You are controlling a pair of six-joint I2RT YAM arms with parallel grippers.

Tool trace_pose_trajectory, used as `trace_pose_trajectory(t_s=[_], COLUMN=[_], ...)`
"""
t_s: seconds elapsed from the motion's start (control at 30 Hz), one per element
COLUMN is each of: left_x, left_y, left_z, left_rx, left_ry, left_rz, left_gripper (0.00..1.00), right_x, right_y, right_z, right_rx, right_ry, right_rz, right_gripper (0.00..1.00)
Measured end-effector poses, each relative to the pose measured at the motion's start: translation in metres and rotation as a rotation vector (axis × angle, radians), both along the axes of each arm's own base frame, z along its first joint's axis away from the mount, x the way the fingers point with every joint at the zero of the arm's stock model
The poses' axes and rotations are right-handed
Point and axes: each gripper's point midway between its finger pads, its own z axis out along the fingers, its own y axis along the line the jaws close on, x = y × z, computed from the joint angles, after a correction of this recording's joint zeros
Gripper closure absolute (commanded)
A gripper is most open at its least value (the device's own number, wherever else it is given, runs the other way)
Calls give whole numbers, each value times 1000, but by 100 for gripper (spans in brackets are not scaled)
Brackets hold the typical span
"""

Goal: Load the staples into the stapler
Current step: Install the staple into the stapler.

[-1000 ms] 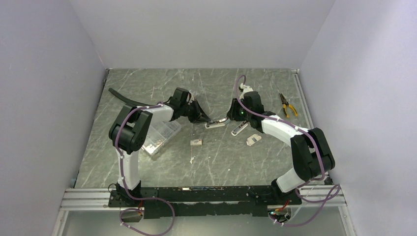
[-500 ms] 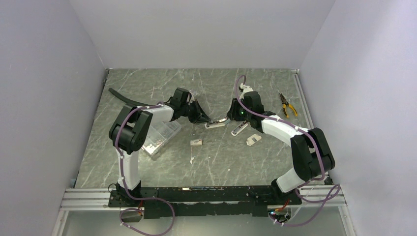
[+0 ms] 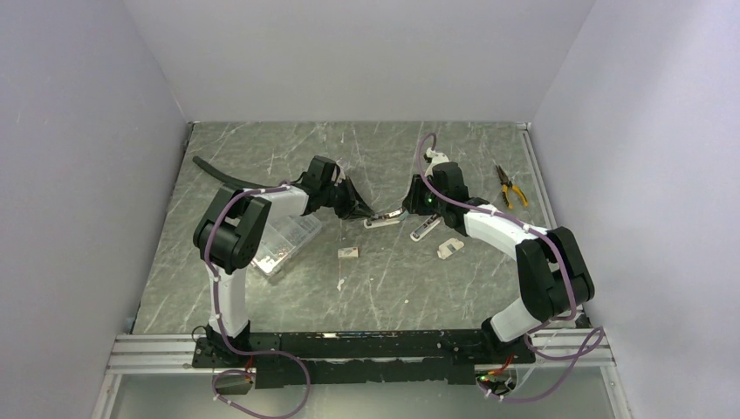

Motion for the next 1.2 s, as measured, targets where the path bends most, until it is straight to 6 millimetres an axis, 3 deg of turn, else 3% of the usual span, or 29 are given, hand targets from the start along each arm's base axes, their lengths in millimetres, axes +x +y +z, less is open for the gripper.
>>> trace_pose_trajectory(t_s=[1.2], left_x=[-1], left_y=[-1], left_z=[-6], left_rx=[3], left_ry=[11], left_rz=[0], left_gripper=[97], right_x=[0], right_y=[0], right_z=[0], right_rx=[-2], right_ry=[-1], right_rz=[3], right_gripper=[64])
